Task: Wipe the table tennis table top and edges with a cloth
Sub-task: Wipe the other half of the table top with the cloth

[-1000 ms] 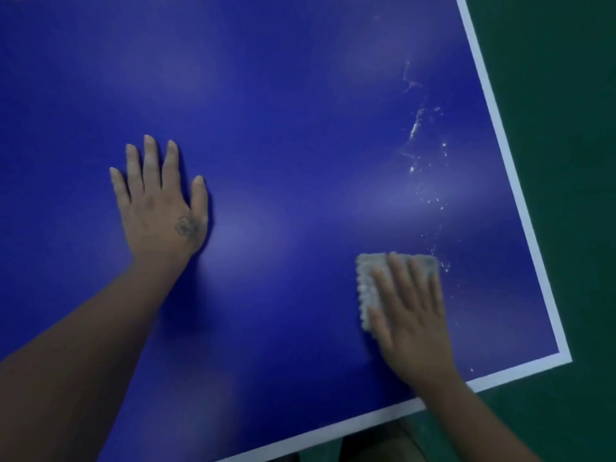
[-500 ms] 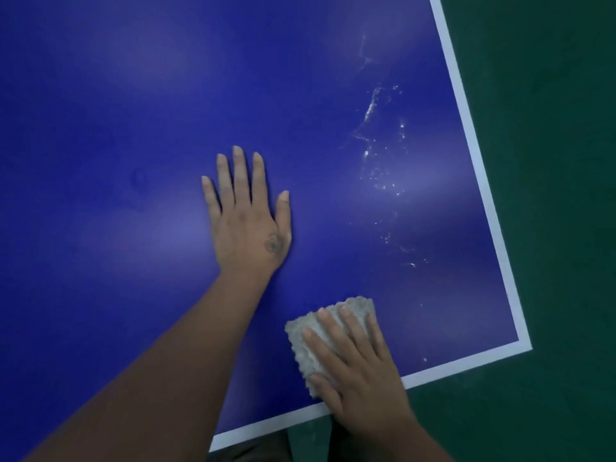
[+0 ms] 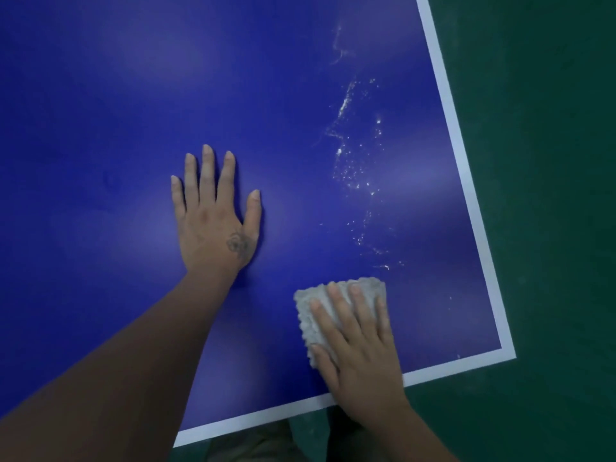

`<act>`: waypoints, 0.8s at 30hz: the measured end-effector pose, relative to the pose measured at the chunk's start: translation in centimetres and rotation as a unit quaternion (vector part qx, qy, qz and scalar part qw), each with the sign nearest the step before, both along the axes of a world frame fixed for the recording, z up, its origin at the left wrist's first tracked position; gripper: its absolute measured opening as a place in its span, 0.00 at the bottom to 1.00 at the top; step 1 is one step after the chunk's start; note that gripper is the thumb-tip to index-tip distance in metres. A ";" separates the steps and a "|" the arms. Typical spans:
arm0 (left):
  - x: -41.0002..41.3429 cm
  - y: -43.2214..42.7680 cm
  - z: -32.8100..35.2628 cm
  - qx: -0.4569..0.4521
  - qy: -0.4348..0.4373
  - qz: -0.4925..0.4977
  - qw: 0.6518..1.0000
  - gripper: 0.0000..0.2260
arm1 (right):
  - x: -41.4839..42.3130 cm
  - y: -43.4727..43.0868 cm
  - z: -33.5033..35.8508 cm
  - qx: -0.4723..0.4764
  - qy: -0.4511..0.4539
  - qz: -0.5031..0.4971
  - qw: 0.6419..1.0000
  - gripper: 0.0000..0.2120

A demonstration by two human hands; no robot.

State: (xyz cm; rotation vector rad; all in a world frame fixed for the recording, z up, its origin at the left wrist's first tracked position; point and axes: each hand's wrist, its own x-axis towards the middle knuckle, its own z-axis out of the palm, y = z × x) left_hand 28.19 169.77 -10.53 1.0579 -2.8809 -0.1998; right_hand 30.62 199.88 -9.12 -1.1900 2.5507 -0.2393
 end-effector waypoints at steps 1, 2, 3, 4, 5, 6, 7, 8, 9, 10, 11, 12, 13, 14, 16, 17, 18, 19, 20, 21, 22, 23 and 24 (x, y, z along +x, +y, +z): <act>0.0 0.0 0.0 -0.001 0.001 0.000 1.000 0.32 | -0.3 0.1 -0.1 -0.005 0.003 0.018 1.000 0.29; 0.0 0.0 0.0 -0.001 0.004 -0.001 1.000 0.31 | -0.9 0.7 -0.2 -0.004 0.006 0.035 0.999 0.29; 0.0 0.0 0.1 -0.001 0.010 -0.001 1.000 0.31 | -1.7 1.8 -0.3 -0.001 0.009 0.047 0.999 0.30; 0.0 0.1 0.1 -0.002 0.016 0.000 1.000 0.31 | -2.8 3.4 -0.4 0.003 0.010 0.052 0.999 0.30; 0.0 0.1 0.2 -0.006 0.020 0.001 1.000 0.31 | -4.0 5.2 -0.5 0.007 0.015 0.046 0.999 0.30; 0.0 0.0 0.2 -0.009 0.023 0.001 1.000 0.30 | -5.4 7.2 -0.5 0.012 0.026 0.030 0.999 0.29; 0.0 0.1 0.1 -0.011 0.023 0.000 1.000 0.30 | -6.7 9.2 -0.5 0.021 0.035 0.004 0.999 0.29; -0.1 0.1 0.1 -0.011 0.021 0.000 1.000 0.30 | -7.9 11.1 -0.4 0.034 0.041 -0.026 0.998 0.30; -0.1 0.2 0.2 -0.011 0.019 0.001 1.000 0.31 | -8.6 12.6 -0.3 0.048 0.044 -0.055 0.996 0.31; -0.1 0.2 0.2 -0.011 0.016 0.001 1.000 0.31 | -8.9 13.4 -0.2 0.059 0.043 -0.078 0.994 0.31; -0.2 0.2 0.2 -0.010 0.015 0.001 1.000 0.31 | -8.7 13.4 -0.1 0.063 0.041 -0.094 0.993 0.32; -0.3 0.3 0.2 -0.008 0.014 0.002 1.000 0.31 | -8.1 12.8 0.0 0.061 0.040 -0.100 0.992 0.32; -0.2 0.2 0.3 -0.006 0.014 0.003 1.000 0.31 | -7.1 11.5 -0.1 0.055 0.039 -0.094 0.993 0.31; -0.2 0.2 0.3 -0.006 0.015 0.003 1.000 0.31 | -5.9 9.8 -0.1 0.045 0.034 -0.080 0.995 0.31; -0.2 0.2 0.3 -0.007 0.019 0.002 1.000 0.31 | -3.8 6.2 -0.2 0.019 0.015 -0.045 0.999 0.30; -0.2 0.2 0.3 -0.008 0.023 0.002 1.000 0.31 | -3.2 4.6 -0.2 0.008 0.010 -0.029 0.999 0.30; -0.3 0.2 0.3 -0.009 0.024 0.003 1.000 0.31 | -3.0 3.5 -0.3 -0.001 0.008 -0.017 1.000 0.30; -0.3 0.2 0.2 -0.011 0.025 0.005 1.000 0.30 | -3.2 2.8 -0.3 -0.007 0.007 -0.005 1.000 0.30; -0.3 0.2 0.2 -0.013 0.025 0.006 1.000 0.30 | -3.6 2.6 -0.4 -0.012 0.009 0.008 1.000 0.30; -0.2 0.2 0.2 -0.013 0.024 0.005 1.000 0.30 | -4.2 3.0 -0.5 -0.013 0.012 0.023 1.000 0.29; -0.2 0.1 0.2 -0.012 0.022 0.004 1.000 0.30 | -5.2 3.7 -0.6 -0.010 0.015 0.037 0.999 0.29; -0.2 0.1 0.1 -0.013 0.020 0.003 1.000 0.30 | -6.2 4.9 -0.7 -0.005 0.018 0.042 0.999 0.29; -0.3 0.1 0.2 -0.014 0.019 0.002 1.000 0.30 | -7.3 6.5 -0.8 0.001 0.024 0.035 0.999 0.28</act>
